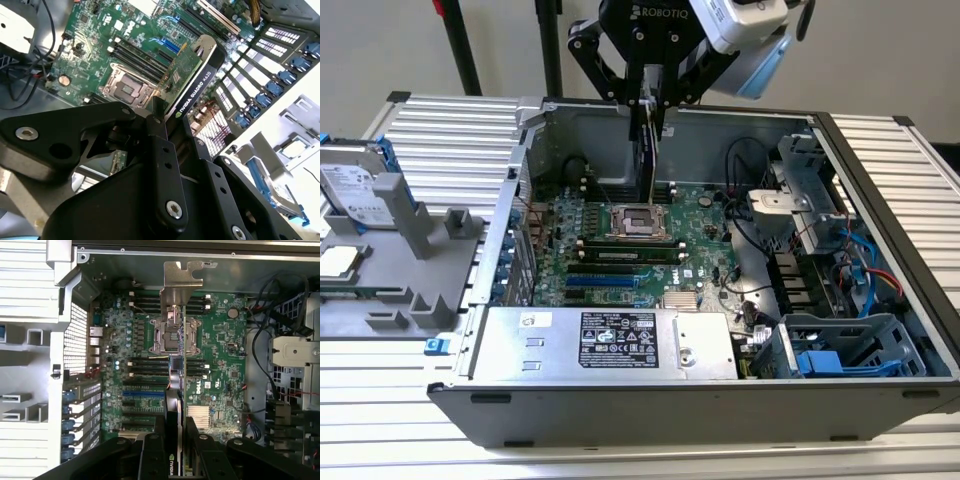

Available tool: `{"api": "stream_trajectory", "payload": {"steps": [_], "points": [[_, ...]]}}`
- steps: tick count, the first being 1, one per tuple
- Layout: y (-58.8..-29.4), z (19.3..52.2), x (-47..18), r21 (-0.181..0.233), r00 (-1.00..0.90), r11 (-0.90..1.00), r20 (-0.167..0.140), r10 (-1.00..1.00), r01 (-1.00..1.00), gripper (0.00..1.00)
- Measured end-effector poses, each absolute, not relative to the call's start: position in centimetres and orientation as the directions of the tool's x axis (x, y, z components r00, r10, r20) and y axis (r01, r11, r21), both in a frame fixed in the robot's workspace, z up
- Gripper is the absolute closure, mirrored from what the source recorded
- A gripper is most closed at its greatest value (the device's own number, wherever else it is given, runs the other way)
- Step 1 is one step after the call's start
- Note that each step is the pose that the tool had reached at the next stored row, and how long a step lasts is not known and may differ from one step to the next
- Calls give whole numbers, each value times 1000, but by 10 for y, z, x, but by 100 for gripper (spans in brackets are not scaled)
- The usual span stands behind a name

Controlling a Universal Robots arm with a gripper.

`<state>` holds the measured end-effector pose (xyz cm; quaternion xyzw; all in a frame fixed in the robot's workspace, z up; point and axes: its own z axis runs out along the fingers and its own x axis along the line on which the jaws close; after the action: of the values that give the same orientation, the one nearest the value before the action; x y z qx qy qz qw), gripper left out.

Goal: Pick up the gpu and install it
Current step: 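Insert the gpu into the slot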

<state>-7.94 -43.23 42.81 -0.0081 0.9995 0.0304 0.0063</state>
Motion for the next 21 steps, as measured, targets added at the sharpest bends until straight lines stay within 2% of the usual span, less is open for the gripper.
{"api": "stream_trajectory", "payload": {"steps": [21], "points": [[-432,428,-78,61,-990,988,-13,-139,-140,100]]}}
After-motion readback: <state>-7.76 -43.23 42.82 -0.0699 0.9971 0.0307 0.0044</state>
